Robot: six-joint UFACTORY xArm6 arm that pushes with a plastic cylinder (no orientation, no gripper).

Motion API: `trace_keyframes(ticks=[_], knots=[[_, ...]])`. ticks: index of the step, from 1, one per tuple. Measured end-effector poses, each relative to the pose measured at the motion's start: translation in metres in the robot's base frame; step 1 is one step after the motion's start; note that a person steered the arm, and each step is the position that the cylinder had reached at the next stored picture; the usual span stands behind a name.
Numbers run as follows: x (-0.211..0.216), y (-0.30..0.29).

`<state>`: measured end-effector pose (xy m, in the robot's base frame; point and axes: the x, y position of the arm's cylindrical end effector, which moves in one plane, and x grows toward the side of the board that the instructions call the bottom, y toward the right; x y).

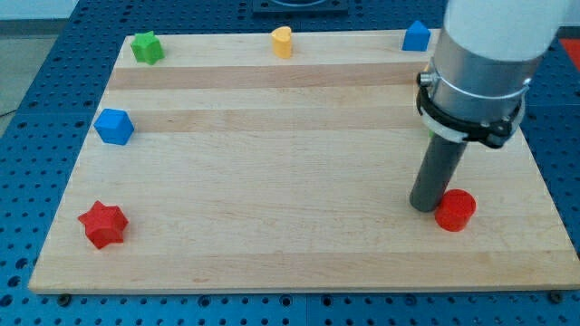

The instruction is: Point at green circle

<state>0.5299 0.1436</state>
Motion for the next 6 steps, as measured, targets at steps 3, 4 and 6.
trace_keyframes(ticks=[3,4,6], knots=[[0.026,0.029],[0.018,0.029],[-0.092,-0.021]])
